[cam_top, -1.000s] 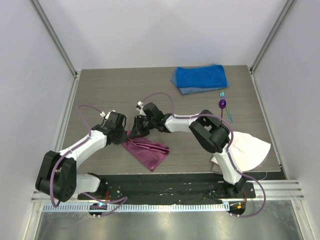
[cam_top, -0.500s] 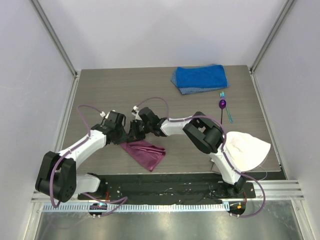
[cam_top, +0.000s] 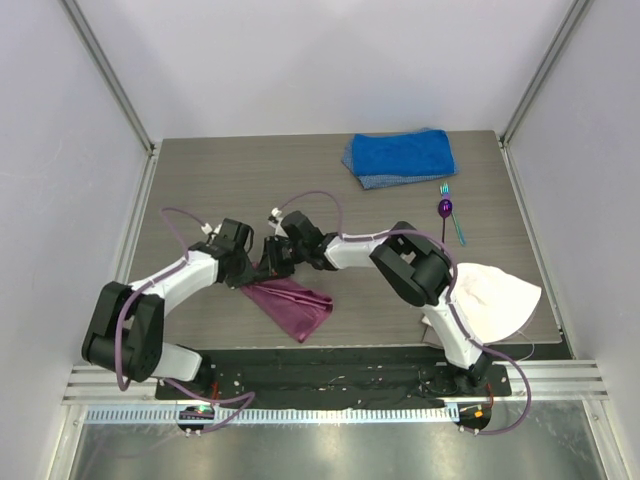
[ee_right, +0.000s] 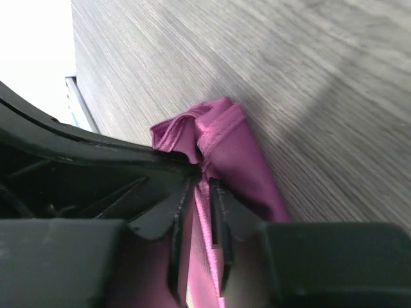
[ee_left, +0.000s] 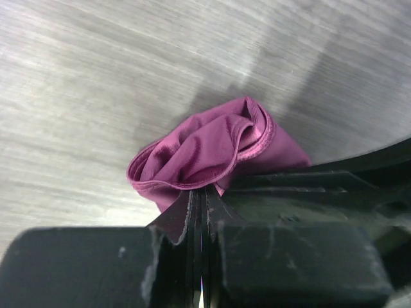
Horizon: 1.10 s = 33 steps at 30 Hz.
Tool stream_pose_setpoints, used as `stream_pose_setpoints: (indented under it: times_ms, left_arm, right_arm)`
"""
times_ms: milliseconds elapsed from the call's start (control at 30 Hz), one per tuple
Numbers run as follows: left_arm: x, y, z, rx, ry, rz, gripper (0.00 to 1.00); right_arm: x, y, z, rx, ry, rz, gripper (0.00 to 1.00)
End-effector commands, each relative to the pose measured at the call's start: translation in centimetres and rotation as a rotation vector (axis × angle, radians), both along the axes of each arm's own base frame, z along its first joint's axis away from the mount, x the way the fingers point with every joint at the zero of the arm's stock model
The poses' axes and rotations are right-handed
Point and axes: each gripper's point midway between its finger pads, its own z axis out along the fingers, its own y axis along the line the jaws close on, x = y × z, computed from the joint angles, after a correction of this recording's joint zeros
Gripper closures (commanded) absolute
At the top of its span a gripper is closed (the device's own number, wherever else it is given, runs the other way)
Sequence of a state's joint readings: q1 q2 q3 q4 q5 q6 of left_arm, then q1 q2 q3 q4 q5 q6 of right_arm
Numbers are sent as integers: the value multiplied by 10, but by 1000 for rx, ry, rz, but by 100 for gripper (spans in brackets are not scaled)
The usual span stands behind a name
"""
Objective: Fold the napkin into a case and place the utensils inside
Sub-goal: Stuff the top corner of the smaller-rectangle-folded napkin into the folded napkin, then smooth out the smaller rectangle-folded napkin at the center of the board.
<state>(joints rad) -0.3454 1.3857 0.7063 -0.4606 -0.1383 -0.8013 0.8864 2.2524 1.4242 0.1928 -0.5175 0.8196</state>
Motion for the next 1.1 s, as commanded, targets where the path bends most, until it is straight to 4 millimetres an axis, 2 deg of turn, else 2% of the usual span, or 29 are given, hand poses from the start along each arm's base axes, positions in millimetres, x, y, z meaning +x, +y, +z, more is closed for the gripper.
stream_pose_setpoints:
  times_ms: [0, 67, 133, 200, 233, 300, 333, 400, 433, 500, 533, 600, 733, 900, 967, 1067]
  left_arm:
    - [11, -5, -10, -8, -21, -7, 100]
    - [10, -4, -10, -8, -25, -5, 100]
    - [10, -5, -7, -14, -35, -9, 100]
    - [10, -5, -3, -17, -43, -11, 100]
    - [11, -5, 0, -21, -51, -13, 100]
    - [13, -7, 7, -27, -70, -33, 100]
    - [13, -7, 9, -26, -69, -41, 98]
    - [19, -11, 20, -34, -95, -62, 92]
    - [21, -12, 23, -38, -101, -69, 86]
    - [25, -16, 34, -56, -120, -83, 79]
    - [25, -17, 38, -61, -123, -87, 71]
    - [24, -17, 48, -68, -134, -87, 66]
    - [15, -11, 66, -63, -152, -61, 52]
    - [-6, -7, 82, -100, -175, -45, 51]
    - [-18, -20, 74, -188, -142, -54, 54]
    - [-33, -55, 70, -402, -111, -103, 66]
  right_arm:
    - [0, -10, 24, -37, -71, -2, 72]
    - [1, -16, 25, -64, -96, 6, 68]
    - [2, -19, 35, -79, -131, 8, 66]
    - [4, -30, 32, -144, -167, 8, 63]
    - [7, -33, 42, -145, -196, 8, 62]
    - [9, -43, 43, -195, -236, 18, 59]
    - [11, -46, 49, -206, -262, 18, 59]
    - [13, -58, 49, -264, -304, 30, 57]
    - [14, -60, 58, -266, -328, 31, 56]
    - [15, -69, 58, -311, -347, 36, 52]
    - [17, -71, 61, -324, -378, 51, 51]
    - [17, -81, 58, -376, -389, 61, 46]
    - [13, -92, 55, -418, -416, 112, 40]
    - [-1, -99, 51, -462, -458, 203, 36]
    - [-10, -99, 49, -482, -474, 243, 35]
    - [-17, -100, 48, -499, -493, 259, 32]
